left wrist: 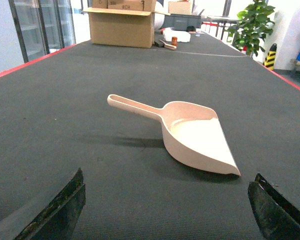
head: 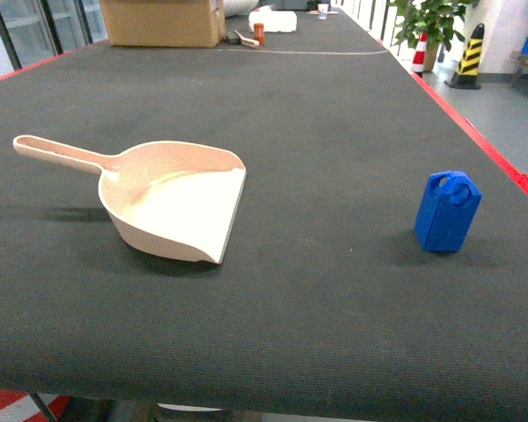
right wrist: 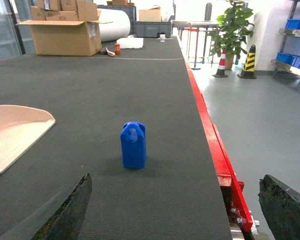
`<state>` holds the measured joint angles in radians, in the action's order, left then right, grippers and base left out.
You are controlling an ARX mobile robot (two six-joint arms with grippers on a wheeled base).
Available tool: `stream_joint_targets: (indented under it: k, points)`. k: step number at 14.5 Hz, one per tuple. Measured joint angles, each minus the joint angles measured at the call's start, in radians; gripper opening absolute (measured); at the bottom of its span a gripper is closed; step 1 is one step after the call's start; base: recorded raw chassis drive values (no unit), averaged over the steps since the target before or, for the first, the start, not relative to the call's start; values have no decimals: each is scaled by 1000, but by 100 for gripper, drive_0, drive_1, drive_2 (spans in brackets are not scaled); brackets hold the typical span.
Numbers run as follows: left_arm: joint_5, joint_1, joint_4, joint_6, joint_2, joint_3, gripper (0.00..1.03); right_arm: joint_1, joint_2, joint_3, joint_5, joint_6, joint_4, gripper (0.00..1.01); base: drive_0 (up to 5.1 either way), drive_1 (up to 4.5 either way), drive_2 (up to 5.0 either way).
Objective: Place part in tray to right shelf
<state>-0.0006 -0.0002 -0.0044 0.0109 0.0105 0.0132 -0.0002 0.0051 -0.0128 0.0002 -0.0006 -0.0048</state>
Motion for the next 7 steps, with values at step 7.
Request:
stream_joint_targets:
  k: [7]
  points:
    - [0, 0, 0, 0, 0, 0, 98, 0, 0, 0, 0, 0, 0, 98, 0, 0, 0]
